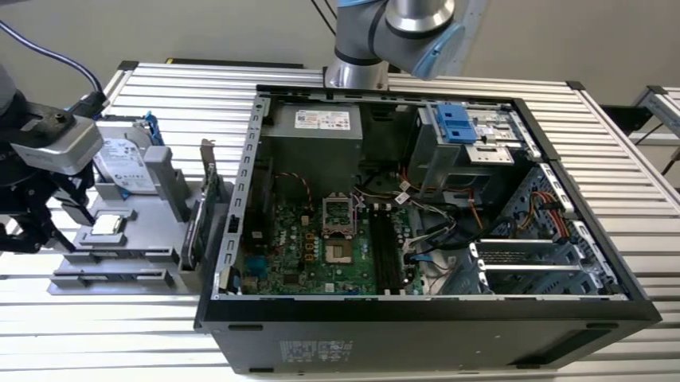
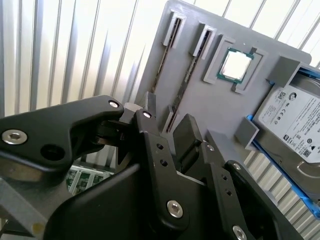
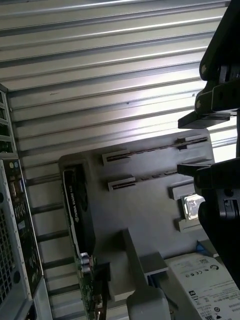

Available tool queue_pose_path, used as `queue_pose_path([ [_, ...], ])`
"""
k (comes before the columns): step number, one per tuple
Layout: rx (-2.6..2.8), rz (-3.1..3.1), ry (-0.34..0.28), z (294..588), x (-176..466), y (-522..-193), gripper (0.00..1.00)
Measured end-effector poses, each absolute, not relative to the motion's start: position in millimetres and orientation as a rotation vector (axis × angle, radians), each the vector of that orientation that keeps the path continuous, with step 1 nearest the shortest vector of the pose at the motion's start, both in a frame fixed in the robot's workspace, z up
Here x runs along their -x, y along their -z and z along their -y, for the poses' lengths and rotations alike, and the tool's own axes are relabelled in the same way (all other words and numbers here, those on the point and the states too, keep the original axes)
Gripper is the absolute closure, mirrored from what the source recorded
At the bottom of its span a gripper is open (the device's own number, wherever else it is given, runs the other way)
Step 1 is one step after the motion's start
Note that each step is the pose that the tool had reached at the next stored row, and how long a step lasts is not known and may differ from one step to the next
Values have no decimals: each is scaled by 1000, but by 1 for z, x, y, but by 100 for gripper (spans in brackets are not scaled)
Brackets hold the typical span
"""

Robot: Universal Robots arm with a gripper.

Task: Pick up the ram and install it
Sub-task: 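Pick up the ram and move it above insertion slot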

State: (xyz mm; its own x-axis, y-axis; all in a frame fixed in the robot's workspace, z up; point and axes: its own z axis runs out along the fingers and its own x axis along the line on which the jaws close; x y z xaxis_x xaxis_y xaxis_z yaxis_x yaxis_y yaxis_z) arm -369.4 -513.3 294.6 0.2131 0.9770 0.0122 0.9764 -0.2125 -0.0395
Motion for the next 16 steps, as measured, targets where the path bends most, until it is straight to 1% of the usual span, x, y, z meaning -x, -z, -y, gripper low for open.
queue_pose_path([
  [16,2416,1947,-24,513,369,-284,0],
])
